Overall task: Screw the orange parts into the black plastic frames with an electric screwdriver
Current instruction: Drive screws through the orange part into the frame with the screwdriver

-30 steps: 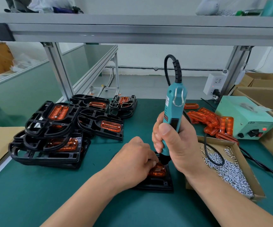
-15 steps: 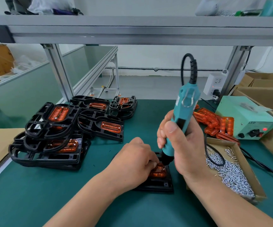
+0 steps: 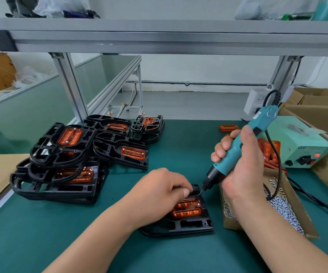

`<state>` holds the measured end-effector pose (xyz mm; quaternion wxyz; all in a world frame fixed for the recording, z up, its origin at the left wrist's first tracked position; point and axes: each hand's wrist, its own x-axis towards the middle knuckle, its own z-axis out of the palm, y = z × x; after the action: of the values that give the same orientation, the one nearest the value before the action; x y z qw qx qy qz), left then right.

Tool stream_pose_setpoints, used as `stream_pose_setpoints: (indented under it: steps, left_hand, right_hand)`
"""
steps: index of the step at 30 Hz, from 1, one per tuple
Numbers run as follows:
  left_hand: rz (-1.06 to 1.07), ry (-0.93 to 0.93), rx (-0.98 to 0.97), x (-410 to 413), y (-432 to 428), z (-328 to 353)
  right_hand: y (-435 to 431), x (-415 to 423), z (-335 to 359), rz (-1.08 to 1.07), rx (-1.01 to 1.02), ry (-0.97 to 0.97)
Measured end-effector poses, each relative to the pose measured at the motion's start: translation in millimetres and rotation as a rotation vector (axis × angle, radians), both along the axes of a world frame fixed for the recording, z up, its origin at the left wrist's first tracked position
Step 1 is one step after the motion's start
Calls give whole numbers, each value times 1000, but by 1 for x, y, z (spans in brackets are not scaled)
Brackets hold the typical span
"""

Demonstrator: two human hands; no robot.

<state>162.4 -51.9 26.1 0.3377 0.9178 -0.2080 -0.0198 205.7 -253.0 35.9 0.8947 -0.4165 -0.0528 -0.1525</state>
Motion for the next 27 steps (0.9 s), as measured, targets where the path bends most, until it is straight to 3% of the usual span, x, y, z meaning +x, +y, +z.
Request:
stream_pose_setpoints:
  steps: [7, 14, 20, 27]
  left_hand:
    - [97, 133, -384, 9, 10, 5]
    - [125, 83, -439, 11, 12, 6]
    - [54, 239, -575, 7, 11, 9]
    - [10, 249, -538, 3, 1, 3]
  right_hand:
    - [-5, 3, -2, -17, 120, 91]
    - [-4, 1, -4, 4, 111, 87]
    - [-5, 1, -3, -4, 140, 67]
    - [-8, 5, -2, 6, 197, 54]
